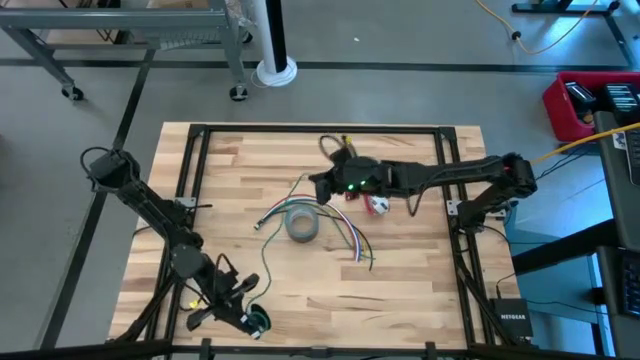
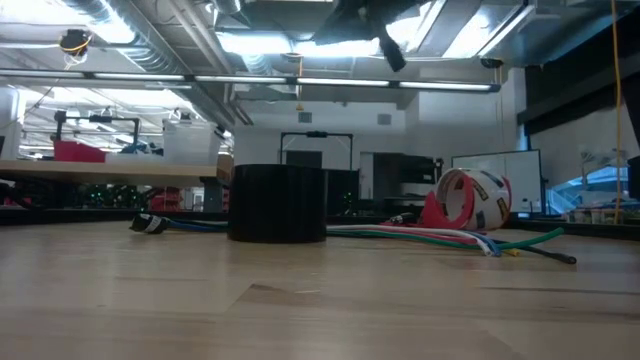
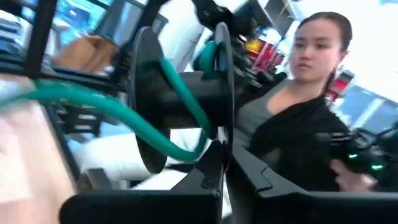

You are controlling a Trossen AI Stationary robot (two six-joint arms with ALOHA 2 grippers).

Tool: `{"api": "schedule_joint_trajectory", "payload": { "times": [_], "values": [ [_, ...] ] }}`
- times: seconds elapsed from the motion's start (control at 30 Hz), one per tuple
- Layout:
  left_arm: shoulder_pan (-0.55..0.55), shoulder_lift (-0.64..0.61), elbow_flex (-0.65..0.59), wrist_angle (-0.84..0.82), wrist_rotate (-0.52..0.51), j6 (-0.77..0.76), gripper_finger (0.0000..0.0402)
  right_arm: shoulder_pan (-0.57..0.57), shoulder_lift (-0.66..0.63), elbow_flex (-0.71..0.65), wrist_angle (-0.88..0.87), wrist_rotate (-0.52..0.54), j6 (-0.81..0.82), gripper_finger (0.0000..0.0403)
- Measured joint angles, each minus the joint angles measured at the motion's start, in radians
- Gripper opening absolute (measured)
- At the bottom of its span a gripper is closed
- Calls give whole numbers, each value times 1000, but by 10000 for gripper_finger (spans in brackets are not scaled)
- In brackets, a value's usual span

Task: Coil cords
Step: Uncoil the green wire from the spool

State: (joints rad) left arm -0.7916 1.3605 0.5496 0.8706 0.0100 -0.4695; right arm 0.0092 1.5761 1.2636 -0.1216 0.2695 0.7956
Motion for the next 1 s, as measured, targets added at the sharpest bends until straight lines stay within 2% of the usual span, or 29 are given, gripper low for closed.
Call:
{"api": "schedule_joint_trajectory", "payload": {
  "times": [0.2,0.33,0.47,0.57,0.73,1.0],
  "values": [
    [55,0,0,-12,-65,157,0,75,136,0,-1,-54,44,7],
    [81,0,0,-57,-117,188,0,128,217,0,5,-62,70,7],
    [95,0,0,-129,-230,198,0,179,258,0,-1,-81,100,7],
    [101,0,0,-182,-301,199,0,219,261,0,-16,-105,120,7],
    [100,0,0,-251,-360,192,0,281,258,0,-84,-105,148,7],
    [98,-77,0,-509,-398,60,0,349,256,0,-263,-99,238,7]
  ]
}}
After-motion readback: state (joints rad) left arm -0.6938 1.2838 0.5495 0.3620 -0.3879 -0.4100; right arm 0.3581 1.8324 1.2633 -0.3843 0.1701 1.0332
